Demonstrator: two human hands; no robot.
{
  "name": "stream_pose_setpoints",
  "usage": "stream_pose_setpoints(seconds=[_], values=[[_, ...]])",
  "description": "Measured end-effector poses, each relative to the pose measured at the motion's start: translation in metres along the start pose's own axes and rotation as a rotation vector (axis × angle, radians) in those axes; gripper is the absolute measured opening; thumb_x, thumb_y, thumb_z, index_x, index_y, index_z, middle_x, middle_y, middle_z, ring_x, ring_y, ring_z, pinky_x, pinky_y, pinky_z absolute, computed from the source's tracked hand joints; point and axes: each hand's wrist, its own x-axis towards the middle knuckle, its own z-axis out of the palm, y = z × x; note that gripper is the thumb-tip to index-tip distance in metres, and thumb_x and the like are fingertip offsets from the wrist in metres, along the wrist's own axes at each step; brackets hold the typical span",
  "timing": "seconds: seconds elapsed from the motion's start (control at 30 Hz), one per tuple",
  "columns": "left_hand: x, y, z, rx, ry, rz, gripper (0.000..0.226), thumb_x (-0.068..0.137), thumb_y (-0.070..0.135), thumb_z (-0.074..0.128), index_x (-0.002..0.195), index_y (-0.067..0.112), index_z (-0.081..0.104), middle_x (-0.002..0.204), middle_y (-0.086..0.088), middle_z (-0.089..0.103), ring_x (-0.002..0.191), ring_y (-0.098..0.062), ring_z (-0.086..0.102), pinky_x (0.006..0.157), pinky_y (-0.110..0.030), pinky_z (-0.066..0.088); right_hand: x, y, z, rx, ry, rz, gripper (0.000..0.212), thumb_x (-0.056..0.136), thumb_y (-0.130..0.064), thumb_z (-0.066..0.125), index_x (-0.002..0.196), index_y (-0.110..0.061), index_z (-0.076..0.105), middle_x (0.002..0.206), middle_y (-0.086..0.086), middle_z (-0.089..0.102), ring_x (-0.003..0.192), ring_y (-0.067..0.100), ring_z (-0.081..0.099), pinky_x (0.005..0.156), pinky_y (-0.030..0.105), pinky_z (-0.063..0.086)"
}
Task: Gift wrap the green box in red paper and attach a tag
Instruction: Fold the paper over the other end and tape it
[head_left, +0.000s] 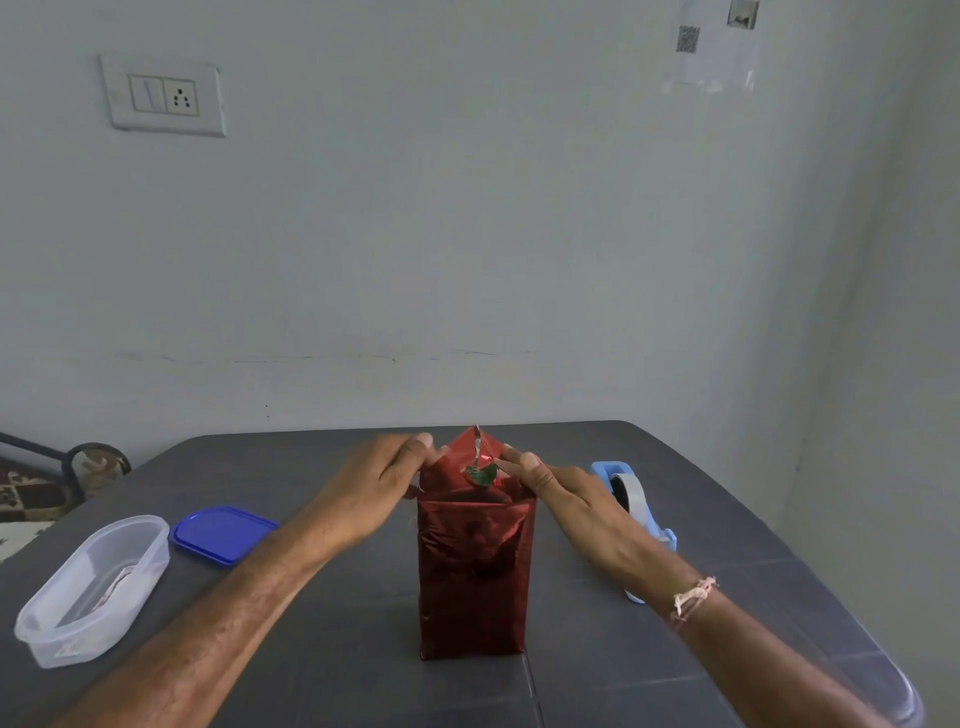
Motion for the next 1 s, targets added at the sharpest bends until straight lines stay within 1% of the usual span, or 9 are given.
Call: stream_pose_setpoints(seconds=[0.1, 0.17, 0.23, 0.33, 0.43, 0.6, 0.77, 0.9, 1.0], values=[[0.004, -0.002, -0.002, -0.071, -0.042, 0.017, 0.031, 0.103, 0.035, 0.052, 0.088, 0.022, 0.077, 0.1, 0.009, 0.079, 0.104, 0.002, 0.07, 0.094, -0.031, 0.058, 0.003, 0.003, 0.003, 0.044, 0.033, 0.0, 0.048, 0.099, -0.061, 0.041, 0.133, -0.037, 0.067, 0.15, -0.03, 0.046, 0.139, -0.01, 0.04, 0.119, 0.021, 0.03], [0.005, -0.002, -0.001, -0.075, -0.055, 0.041, 0.019, 0.097, 0.029, 0.065, 0.09, 0.019, 0.08, 0.1, 0.013, 0.079, 0.109, 0.005, 0.067, 0.098, -0.025, 0.055, 0.005, 0.006, 0.007, 0.051, 0.059, -0.032, 0.045, 0.098, -0.056, 0.05, 0.132, -0.033, 0.068, 0.148, -0.029, 0.049, 0.136, -0.014, 0.042, 0.119, 0.024, 0.035], [0.006, -0.003, 0.001, -0.052, -0.016, 0.052, 0.007, 0.089, 0.026, 0.075, 0.092, 0.023, 0.081, 0.102, 0.02, 0.077, 0.111, 0.013, 0.063, 0.1, -0.017, 0.048, 0.007, 0.011, 0.01, 0.031, 0.08, -0.05, 0.036, 0.101, -0.045, 0.058, 0.133, -0.032, 0.068, 0.148, -0.025, 0.051, 0.136, -0.016, 0.04, 0.12, 0.028, 0.036], [0.007, -0.008, 0.003, -0.016, 0.026, 0.066, 0.012, 0.083, 0.03, 0.081, 0.095, 0.03, 0.081, 0.105, 0.027, 0.074, 0.11, 0.015, 0.061, 0.101, -0.018, 0.043, 0.008, 0.014, 0.012, 0.022, 0.103, -0.046, 0.032, 0.098, -0.039, 0.066, 0.13, -0.04, 0.068, 0.147, -0.024, 0.052, 0.134, -0.018, 0.041, 0.116, 0.037, 0.043], [0.009, -0.01, 0.004, -0.031, 0.029, 0.06, 0.016, 0.081, 0.034, 0.082, 0.097, 0.032, 0.08, 0.109, 0.028, 0.073, 0.111, 0.013, 0.061, 0.106, -0.026, 0.043, 0.007, 0.015, 0.013, 0.024, 0.11, -0.05, 0.04, 0.092, -0.044, 0.071, 0.131, -0.041, 0.066, 0.147, -0.028, 0.051, 0.133, -0.017, 0.042, 0.112, 0.042, 0.048], [0.011, -0.011, 0.008, -0.126, -0.012, 0.031, 0.033, 0.074, 0.044, 0.083, 0.106, 0.038, 0.079, 0.122, 0.024, 0.07, 0.118, 0.014, 0.057, 0.114, -0.039, 0.044, 0.004, 0.012, 0.013, -0.022, 0.107, -0.056, 0.046, 0.089, -0.046, 0.072, 0.134, -0.041, 0.065, 0.149, -0.03, 0.047, 0.135, -0.014, 0.042, 0.114, 0.04, 0.046], [0.015, -0.01, 0.008, -0.199, -0.095, -0.014, 0.045, 0.071, 0.048, 0.083, 0.115, 0.043, 0.075, 0.131, 0.024, 0.063, 0.127, 0.013, 0.05, 0.12, -0.042, 0.035, 0.001, 0.008, 0.011, -0.075, 0.104, -0.062, 0.045, 0.09, -0.044, 0.073, 0.134, -0.043, 0.064, 0.149, -0.031, 0.045, 0.136, -0.011, 0.043, 0.115, 0.037, 0.044], [0.019, -0.01, 0.007, -0.254, -0.142, -0.06, 0.048, 0.072, 0.042, 0.084, 0.118, 0.036, 0.075, 0.127, 0.014, 0.07, 0.118, -0.004, 0.065, 0.11, -0.039, 0.049, 0.002, 0.009, 0.011, -0.077, 0.113, -0.074, 0.044, 0.089, -0.046, 0.073, 0.132, -0.046, 0.064, 0.152, -0.028, 0.046, 0.139, -0.006, 0.043, 0.115, 0.041, 0.045], [0.021, -0.01, 0.008, -0.26, -0.149, -0.069, 0.047, 0.072, 0.042, 0.084, 0.117, 0.033, 0.074, 0.116, 0.01, 0.075, 0.108, -0.009, 0.07, 0.099, -0.034, 0.057, 0.002, 0.009, 0.012, -0.069, 0.116, -0.067, 0.043, 0.089, -0.044, 0.074, 0.131, -0.045, 0.065, 0.152, -0.027, 0.046, 0.139, -0.006, 0.043, 0.116, 0.042, 0.044]])
